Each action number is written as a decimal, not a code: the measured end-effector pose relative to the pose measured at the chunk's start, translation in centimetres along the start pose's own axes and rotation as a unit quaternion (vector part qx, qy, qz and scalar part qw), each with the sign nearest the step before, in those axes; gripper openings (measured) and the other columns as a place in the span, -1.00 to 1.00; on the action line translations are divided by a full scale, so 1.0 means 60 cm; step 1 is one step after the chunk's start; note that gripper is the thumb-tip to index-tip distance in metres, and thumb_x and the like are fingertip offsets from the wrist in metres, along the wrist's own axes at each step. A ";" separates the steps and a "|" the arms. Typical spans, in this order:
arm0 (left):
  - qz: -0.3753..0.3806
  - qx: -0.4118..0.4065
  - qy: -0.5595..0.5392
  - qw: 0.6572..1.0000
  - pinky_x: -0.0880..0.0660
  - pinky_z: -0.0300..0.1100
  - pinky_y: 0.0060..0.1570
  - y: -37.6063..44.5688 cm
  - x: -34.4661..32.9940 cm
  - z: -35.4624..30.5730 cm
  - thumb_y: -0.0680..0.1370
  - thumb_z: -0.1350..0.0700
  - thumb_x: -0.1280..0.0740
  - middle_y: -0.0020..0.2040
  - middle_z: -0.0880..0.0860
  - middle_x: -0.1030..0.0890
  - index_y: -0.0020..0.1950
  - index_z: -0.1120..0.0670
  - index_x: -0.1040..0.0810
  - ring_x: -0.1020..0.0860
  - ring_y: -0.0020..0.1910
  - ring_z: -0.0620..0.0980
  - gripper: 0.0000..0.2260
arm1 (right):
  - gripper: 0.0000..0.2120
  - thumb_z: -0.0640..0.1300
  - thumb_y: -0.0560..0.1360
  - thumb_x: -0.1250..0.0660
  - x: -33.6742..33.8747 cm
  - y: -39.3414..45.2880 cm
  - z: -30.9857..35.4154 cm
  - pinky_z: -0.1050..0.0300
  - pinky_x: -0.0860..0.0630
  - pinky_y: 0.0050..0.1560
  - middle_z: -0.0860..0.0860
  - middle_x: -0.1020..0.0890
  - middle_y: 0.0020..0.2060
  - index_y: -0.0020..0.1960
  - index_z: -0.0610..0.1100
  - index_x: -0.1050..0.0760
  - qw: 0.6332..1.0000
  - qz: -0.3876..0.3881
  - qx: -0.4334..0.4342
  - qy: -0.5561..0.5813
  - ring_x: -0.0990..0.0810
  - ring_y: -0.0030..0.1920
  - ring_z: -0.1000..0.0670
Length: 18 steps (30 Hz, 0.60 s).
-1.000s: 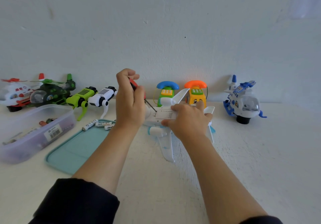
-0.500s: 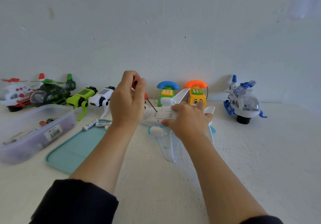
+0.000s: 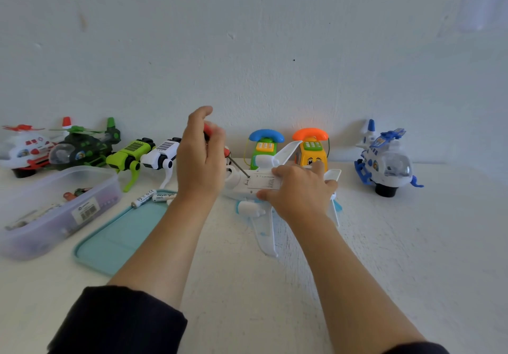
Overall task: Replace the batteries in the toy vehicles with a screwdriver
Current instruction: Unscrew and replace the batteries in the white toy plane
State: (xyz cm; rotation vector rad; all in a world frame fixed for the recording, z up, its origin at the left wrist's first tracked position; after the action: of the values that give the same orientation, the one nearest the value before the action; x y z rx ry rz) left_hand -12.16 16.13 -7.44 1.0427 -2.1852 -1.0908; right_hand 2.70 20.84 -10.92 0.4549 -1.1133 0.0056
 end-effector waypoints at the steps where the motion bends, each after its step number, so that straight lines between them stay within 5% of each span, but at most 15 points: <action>1: 0.017 0.021 -0.018 0.999 -0.52 -0.27 -0.06 0.001 -0.003 0.000 0.58 0.22 -0.11 0.05 -0.02 -0.51 0.34 0.16 -0.39 -0.58 0.02 -0.01 -0.67 | -0.50 0.24 0.40 -0.37 0.000 0.000 0.000 -0.19 -0.25 0.25 0.05 -0.55 0.15 0.28 0.09 -0.46 1.000 0.000 -0.001 0.000 -0.20 0.34 -0.11; 3: 0.041 0.036 -0.024 0.998 -0.52 -0.28 0.03 0.003 -0.005 0.001 0.58 0.34 -0.08 0.25 0.02 -0.44 0.44 0.13 -0.28 -0.56 0.11 -0.07 -0.58 | -0.50 0.25 0.40 -0.37 0.001 0.000 0.000 -0.19 -0.25 0.25 0.06 -0.55 0.15 0.28 0.09 -0.46 1.000 -0.001 0.000 -0.001 -0.19 0.34 -0.11; 6: 0.017 -0.021 0.032 0.999 -0.48 -0.41 -0.15 0.004 -0.002 0.003 0.58 0.26 -0.21 -0.06 0.01 -0.54 0.43 0.12 -0.30 -0.58 -0.20 -0.14 -0.59 | -0.50 0.25 0.40 -0.37 0.000 -0.001 0.001 -0.18 -0.25 0.25 0.06 -0.55 0.16 0.28 0.09 -0.46 1.000 -0.001 0.000 -0.002 -0.19 0.35 -0.11; 11: -0.001 -0.049 0.075 0.996 -0.53 0.06 -0.24 0.001 0.003 0.013 0.52 0.05 -0.29 -0.33 0.08 -0.45 0.25 0.09 -0.45 -0.58 -0.33 0.11 -0.68 | -0.50 0.24 0.41 -0.36 0.002 -0.002 0.001 -0.16 -0.25 0.24 0.03 -0.55 0.15 0.29 0.08 -0.46 1.000 0.004 0.001 -0.005 -0.19 0.34 -0.11; 14: 0.015 -0.023 0.047 0.999 -0.55 -0.01 -0.09 -0.001 0.000 0.009 0.53 0.17 -0.12 -0.09 0.08 -0.55 0.34 0.11 -0.36 -0.61 -0.17 0.02 -0.63 | -0.51 0.24 0.41 -0.36 0.002 -0.003 0.001 -0.16 -0.24 0.22 0.03 -0.55 0.15 0.28 0.08 -0.46 1.000 0.003 0.001 -0.003 -0.18 0.34 -0.11; 16: 0.042 0.009 0.015 0.999 -0.51 -0.26 0.05 -0.001 -0.004 0.011 0.53 0.26 -0.05 0.19 0.17 -0.51 0.44 0.08 -0.25 -0.55 0.11 0.00 -0.54 | -0.50 0.24 0.41 -0.36 0.002 -0.003 0.001 -0.17 -0.24 0.24 0.04 -0.55 0.16 0.29 0.09 -0.46 1.000 0.006 -0.001 -0.005 -0.18 0.35 -0.11; 18: 0.052 0.008 0.008 0.999 -0.47 -0.43 0.01 -0.002 -0.006 0.009 0.58 0.33 -0.07 0.29 0.19 -0.46 0.50 0.08 -0.17 -0.54 0.17 0.05 -0.51 | -0.50 0.24 0.41 -0.36 0.002 -0.003 0.001 -0.18 -0.24 0.25 0.04 -0.54 0.16 0.29 0.09 -0.45 1.000 0.006 -0.001 -0.006 -0.18 0.35 -0.11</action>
State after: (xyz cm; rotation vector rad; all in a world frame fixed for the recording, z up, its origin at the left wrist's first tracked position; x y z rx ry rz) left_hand -12.23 16.63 -7.89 0.9298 -2.2121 -1.0157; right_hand 2.73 20.63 -10.89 0.4462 -1.1273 0.0123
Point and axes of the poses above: each hand's wrist, its own y-axis towards the middle knuckle, its own x-axis out of the back of the hand, z = x × y, the point moved 3 cm from there along y, towards the middle knuckle
